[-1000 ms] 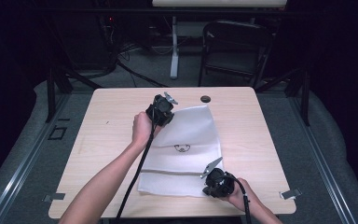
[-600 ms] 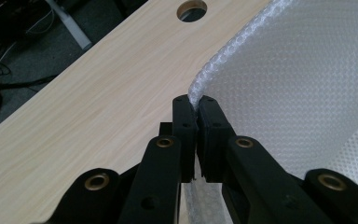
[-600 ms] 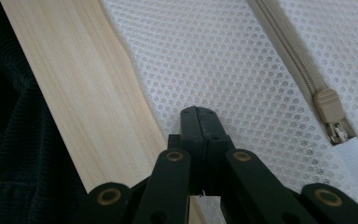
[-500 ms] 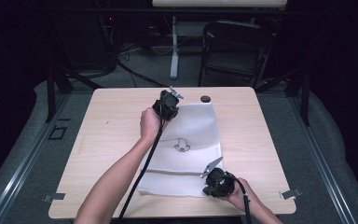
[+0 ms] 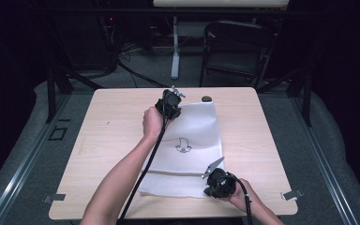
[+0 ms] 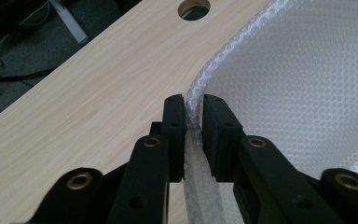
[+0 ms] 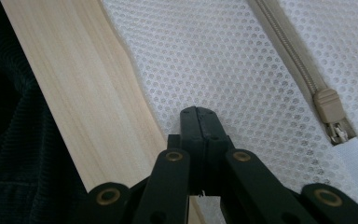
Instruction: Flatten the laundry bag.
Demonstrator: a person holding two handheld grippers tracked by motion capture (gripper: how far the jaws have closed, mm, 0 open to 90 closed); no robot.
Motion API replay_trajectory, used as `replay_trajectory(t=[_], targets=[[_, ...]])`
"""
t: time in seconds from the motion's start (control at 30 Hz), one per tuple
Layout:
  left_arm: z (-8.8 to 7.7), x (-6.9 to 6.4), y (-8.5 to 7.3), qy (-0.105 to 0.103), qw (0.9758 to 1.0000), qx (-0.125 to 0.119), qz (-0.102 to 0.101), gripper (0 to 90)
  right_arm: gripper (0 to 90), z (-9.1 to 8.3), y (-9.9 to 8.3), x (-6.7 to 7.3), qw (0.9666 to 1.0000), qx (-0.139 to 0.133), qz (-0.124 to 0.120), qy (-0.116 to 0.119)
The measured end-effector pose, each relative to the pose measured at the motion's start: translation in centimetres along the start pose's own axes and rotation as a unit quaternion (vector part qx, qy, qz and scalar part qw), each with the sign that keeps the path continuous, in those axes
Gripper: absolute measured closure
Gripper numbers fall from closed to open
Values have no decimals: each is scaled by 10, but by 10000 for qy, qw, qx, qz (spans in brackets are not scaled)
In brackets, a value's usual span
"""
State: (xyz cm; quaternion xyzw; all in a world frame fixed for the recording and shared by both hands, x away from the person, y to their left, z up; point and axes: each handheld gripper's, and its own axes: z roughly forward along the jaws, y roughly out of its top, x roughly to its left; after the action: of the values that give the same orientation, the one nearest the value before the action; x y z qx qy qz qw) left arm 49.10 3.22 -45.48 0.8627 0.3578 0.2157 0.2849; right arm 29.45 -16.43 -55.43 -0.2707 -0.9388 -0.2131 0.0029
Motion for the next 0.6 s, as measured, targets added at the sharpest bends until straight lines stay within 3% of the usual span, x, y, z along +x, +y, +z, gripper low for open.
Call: replay_trajectory(t=[0.2, 0.27, 0.3, 0.4, 0.6], targets=[[-1, 7, 2, -77, 9999, -120, 2, 634, 900, 0, 0, -1, 10000, -1, 8, -10], [-3, 9, 5, 15, 9999, -124, 20, 566, 900, 0, 0, 0, 10000, -14, 17, -2], [-4, 11, 6, -53, 9997, -206, -70, 533, 900, 0, 0, 0, 10000, -7, 6, -5], [-9, 17, 11, -2, 9993, -293, -246, 468, 900, 0, 0, -1, 10000, -2, 9, -3], [-19, 19, 19, -9, 9991, -326, -255, 328, 900, 0, -1, -1, 10000, -21, 29, 9]])
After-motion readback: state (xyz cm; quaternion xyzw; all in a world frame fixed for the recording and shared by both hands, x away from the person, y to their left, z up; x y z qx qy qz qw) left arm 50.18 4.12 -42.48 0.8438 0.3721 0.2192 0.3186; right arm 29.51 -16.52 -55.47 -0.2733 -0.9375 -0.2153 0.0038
